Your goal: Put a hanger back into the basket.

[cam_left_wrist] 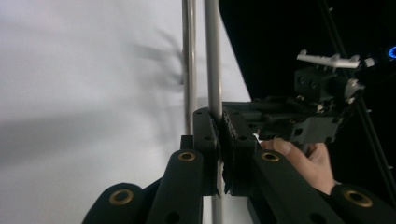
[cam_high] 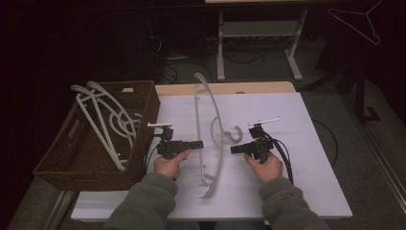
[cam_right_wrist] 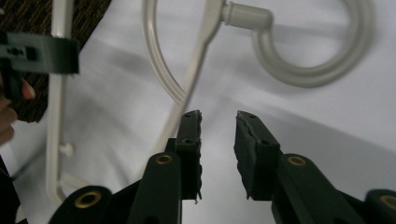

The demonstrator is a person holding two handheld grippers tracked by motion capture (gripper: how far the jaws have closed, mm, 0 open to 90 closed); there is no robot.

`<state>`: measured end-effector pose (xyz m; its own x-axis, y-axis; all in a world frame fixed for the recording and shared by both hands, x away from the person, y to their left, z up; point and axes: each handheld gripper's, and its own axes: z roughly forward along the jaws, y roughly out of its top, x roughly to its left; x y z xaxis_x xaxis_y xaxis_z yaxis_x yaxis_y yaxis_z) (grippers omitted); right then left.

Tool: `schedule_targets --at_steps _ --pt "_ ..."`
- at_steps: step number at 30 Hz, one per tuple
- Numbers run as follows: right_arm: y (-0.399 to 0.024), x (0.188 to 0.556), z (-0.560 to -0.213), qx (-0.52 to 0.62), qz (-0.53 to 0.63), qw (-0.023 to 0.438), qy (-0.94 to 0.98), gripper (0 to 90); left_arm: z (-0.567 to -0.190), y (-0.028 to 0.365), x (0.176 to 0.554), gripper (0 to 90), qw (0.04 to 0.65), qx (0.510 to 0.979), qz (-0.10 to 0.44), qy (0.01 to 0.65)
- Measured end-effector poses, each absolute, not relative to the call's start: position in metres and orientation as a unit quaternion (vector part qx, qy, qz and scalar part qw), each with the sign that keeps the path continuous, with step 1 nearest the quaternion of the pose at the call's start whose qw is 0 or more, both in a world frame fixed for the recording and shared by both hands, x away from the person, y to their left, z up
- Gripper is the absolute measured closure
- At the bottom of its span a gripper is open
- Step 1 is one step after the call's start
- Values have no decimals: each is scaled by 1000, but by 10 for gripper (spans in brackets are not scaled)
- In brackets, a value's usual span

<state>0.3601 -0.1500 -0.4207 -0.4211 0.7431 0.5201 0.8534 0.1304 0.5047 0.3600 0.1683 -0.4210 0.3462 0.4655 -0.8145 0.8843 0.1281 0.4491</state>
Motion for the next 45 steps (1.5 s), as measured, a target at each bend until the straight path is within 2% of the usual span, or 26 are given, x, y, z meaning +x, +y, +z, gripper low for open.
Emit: schedule_targets --at_steps 12,24,45 --pt "-181 343 -409 -516 -415 38 -749 577 -380 193 356 858 535 642 -165 524" --pt "-206 334 -406 -508 -425 11 -749 465 -343 224 352 858 554 632 -134 526" --pt "-226 329 -401 -507 -431 -10 -747 383 -294 287 349 858 581 605 -81 539"
